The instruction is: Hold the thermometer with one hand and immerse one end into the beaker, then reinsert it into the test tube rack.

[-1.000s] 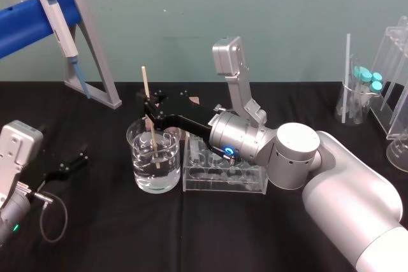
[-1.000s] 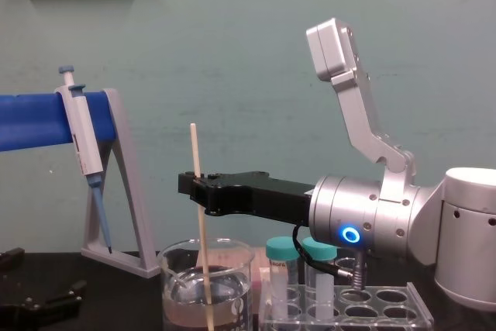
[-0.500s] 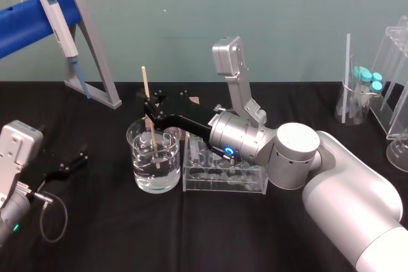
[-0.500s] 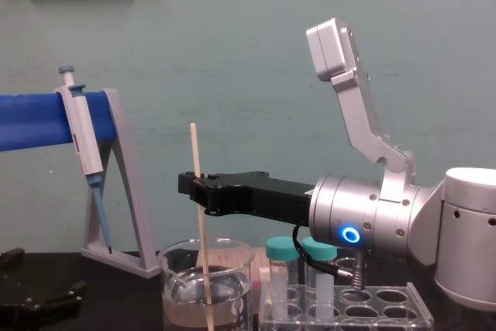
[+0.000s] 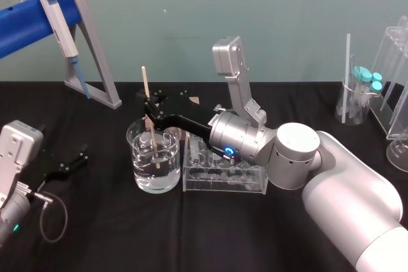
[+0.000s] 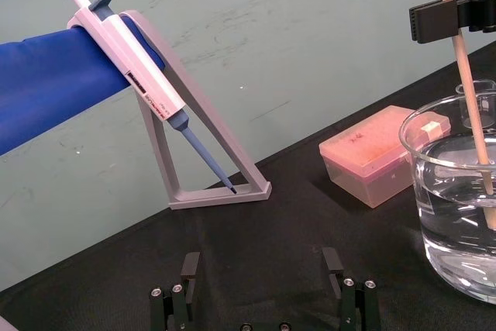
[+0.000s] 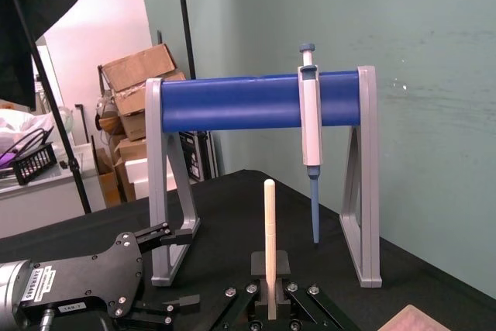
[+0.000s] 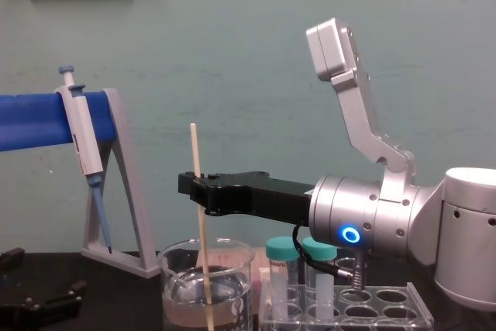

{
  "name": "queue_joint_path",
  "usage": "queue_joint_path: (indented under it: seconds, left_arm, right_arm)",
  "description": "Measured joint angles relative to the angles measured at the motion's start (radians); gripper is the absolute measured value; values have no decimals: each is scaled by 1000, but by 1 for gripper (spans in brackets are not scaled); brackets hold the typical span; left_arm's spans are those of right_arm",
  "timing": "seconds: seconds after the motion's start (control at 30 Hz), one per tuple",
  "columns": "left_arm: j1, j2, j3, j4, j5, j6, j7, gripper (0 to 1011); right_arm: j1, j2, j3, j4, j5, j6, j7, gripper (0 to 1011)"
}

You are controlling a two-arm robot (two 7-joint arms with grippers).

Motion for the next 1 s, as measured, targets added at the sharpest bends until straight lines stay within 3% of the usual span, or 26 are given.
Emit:
queue_joint_path:
  seconds: [1.0]
  left_arm:
    - [0,0,0,0,0,0,0,1004]
  right_arm:
    - [0,0,0,0,0,0,0,48]
